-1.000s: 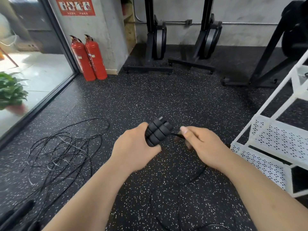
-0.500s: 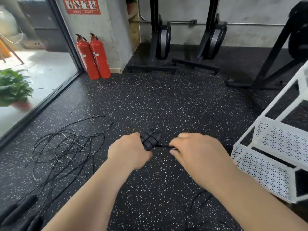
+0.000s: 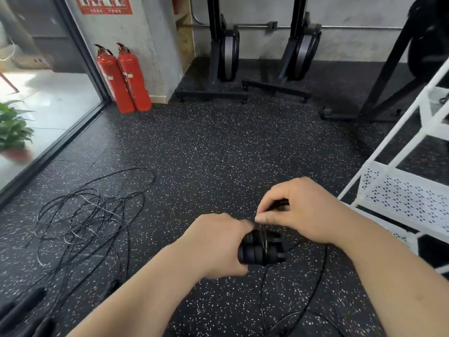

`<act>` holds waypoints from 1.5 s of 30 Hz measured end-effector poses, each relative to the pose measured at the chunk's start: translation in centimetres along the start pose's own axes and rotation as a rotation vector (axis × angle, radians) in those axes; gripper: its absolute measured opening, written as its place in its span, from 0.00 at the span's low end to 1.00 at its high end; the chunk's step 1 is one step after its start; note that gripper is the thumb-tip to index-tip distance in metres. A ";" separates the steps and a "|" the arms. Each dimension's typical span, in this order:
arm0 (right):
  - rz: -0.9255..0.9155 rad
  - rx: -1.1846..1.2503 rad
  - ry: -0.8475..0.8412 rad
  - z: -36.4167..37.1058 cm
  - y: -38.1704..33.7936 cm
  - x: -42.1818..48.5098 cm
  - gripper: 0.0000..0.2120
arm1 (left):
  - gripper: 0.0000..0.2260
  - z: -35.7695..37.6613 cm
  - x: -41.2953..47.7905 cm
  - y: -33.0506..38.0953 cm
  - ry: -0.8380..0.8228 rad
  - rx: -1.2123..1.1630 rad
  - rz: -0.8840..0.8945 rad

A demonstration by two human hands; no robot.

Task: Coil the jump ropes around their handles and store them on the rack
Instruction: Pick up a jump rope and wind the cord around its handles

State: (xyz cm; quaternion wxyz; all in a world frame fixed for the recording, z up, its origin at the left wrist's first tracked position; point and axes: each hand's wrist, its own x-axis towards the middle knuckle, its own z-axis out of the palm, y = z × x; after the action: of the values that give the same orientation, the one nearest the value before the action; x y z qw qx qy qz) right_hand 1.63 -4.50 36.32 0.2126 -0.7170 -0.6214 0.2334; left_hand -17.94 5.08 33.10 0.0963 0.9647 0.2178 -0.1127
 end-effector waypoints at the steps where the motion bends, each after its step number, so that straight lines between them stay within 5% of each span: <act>1: 0.020 0.047 -0.016 -0.3 0.4 0.0 0.02 | 0.16 -0.3 0.0 0.1 0.027 -0.006 0.022; 8: 0.028 0.404 0.019 -1.5 1.5 -0.5 0.09 | 0.17 -1.5 -0.3 0.3 0.296 -0.140 0.075; 12: 0.046 0.557 0.057 -0.9 1.6 0.0 0.16 | 0.26 -2.0 -0.7 0.6 0.303 -0.390 -0.006; 16: 0.100 0.628 0.135 1.2 2.0 1.3 0.19 | 0.24 -2.1 -0.8 0.9 0.314 -0.735 -0.117; 25: 0.202 -0.021 0.127 5.7 0.1 2.2 0.11 | 0.24 -0.3 1.5 -0.9 0.441 -1.712 -0.714; 32: 0.154 -0.383 0.123 4.5 -3.1 1.2 0.13 | 0.14 0.6 2.1 -5.4 0.542 -1.302 -0.811; 38: -0.075 -0.572 0.210 4.4 -5.9 0.0 0.16 | 0.17 0.8 1.4 -5.2 0.380 -0.374 -0.674; 45: -0.020 -0.432 0.270 1.5 -3.5 -0.1 0.15 | 0.17 1.1 1.3 -2.1 0.247 -0.080 -0.364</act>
State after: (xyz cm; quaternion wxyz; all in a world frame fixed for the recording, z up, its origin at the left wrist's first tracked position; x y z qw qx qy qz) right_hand -2.04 -4.09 37.25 0.1378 -0.7644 -0.6298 -0.0050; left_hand -17.90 7.17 31.42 0.0853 0.9114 0.4026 -0.0003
